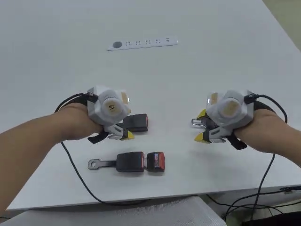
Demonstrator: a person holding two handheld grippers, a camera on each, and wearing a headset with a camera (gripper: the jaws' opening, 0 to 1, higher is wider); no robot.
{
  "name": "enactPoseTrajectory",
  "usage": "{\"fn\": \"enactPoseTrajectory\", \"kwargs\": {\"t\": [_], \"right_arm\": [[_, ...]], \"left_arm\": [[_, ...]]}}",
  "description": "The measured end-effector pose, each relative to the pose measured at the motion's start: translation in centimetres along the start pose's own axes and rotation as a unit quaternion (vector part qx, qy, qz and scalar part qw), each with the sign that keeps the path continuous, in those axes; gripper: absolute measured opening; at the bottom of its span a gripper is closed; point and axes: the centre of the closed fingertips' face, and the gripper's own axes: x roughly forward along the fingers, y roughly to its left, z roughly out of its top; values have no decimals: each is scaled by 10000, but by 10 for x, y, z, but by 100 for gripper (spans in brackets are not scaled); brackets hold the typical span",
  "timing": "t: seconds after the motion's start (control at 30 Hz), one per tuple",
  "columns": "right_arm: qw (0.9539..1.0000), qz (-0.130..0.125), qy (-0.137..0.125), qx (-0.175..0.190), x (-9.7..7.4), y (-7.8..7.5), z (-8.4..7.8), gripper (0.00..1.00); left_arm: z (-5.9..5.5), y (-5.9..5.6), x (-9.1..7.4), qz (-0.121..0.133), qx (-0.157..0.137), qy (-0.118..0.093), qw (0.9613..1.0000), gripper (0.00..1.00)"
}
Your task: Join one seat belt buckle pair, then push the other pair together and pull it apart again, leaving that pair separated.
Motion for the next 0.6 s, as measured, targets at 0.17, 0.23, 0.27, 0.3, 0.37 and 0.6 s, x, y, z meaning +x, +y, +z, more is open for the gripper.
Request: {"fn": "enactPoseTrajectory", "kwargs": {"t": [0.17, 0.23, 0.27, 0.3, 0.37, 0.6], "right_arm": [[9998, -129, 81, 133, -8, -22, -25, 36], [9997, -127, 118, 180, -8, -24, -32, 36], [9996, -184, 171, 130, -7, -26, -38, 37], [9996, -173, 200, 124, -6, -26, -41, 37], [9996, -120, 229, 135, -4, -25, -47, 37], [9996, 35, 289, -22, 5, -25, -48, 37]], "left_arm": [[-2, 7, 11, -45, 72, 97, 9999, 50], [-1, 11, 14, -9, 91, 76, 9999, 50], [1, 14, 15, 10, 95, 26, 10000, 49], [1, 14, 16, -23, 66, 1, 10000, 48], [-2, 10, 20, -189, 108, 46, 9998, 49], [-12, 7, 26, -378, 275, 229, 9986, 48]]}}
